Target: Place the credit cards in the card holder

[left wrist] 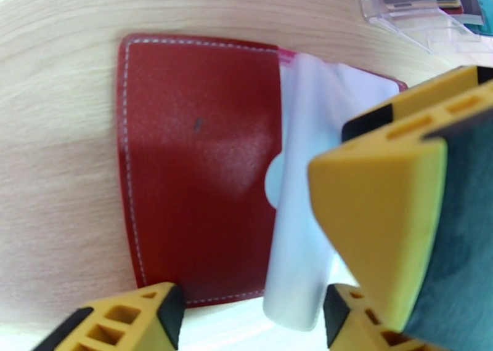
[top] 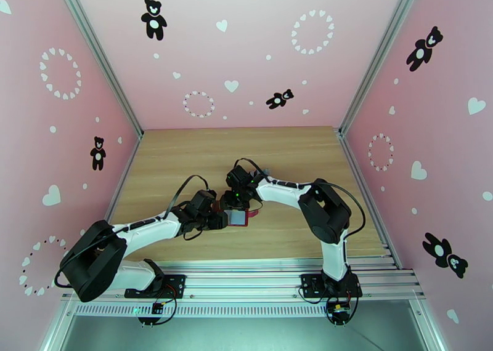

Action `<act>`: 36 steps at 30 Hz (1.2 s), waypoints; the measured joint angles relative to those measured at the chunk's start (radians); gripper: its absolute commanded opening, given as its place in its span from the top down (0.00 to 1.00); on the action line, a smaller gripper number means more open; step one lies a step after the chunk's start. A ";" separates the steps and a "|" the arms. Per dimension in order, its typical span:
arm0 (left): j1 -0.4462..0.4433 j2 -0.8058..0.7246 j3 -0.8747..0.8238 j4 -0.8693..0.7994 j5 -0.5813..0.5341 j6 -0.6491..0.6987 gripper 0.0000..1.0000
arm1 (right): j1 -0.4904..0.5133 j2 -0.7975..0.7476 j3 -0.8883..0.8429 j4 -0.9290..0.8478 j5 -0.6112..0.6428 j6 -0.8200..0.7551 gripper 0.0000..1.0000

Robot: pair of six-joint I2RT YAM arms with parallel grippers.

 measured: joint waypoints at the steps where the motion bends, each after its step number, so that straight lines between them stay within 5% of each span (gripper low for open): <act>1: 0.000 0.000 0.000 -0.001 -0.001 0.000 0.41 | 0.000 0.000 0.000 -0.001 0.000 0.000 0.56; 36: 0.000 -0.075 0.076 -0.190 -0.133 0.034 0.47 | -0.040 -0.145 -0.070 -0.038 0.038 -0.011 0.52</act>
